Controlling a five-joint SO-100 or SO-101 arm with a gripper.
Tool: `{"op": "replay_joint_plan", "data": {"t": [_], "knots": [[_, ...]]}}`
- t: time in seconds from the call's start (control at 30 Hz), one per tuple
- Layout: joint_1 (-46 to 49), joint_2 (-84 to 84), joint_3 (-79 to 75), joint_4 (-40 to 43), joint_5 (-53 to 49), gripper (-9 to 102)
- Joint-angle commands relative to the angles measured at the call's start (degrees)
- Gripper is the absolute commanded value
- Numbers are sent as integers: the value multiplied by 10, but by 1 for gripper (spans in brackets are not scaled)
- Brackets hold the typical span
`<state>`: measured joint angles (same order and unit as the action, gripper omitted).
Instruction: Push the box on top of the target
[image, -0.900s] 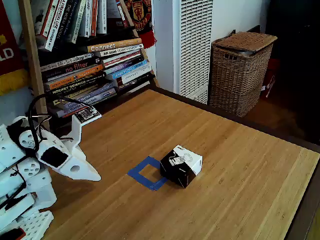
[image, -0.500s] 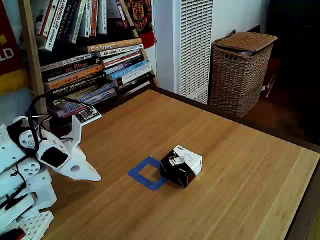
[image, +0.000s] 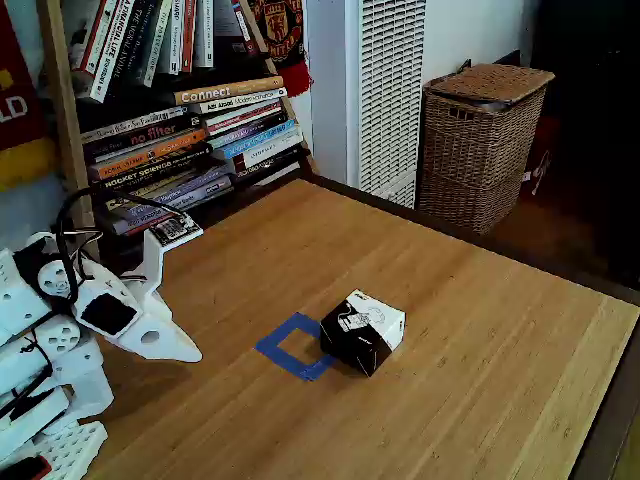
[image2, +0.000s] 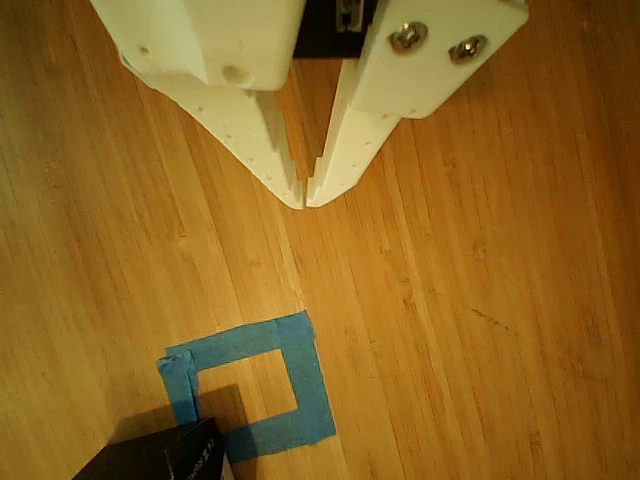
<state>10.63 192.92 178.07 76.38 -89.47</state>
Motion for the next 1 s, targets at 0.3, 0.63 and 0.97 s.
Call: {"op": "replay_joint_plan", "data": {"t": [0.3, 0.63, 0.97], "knots": [[0, 6, 13, 3, 3, 1], [0, 6, 13, 3, 34, 1], [23, 6, 12, -13, 0, 0]]}}
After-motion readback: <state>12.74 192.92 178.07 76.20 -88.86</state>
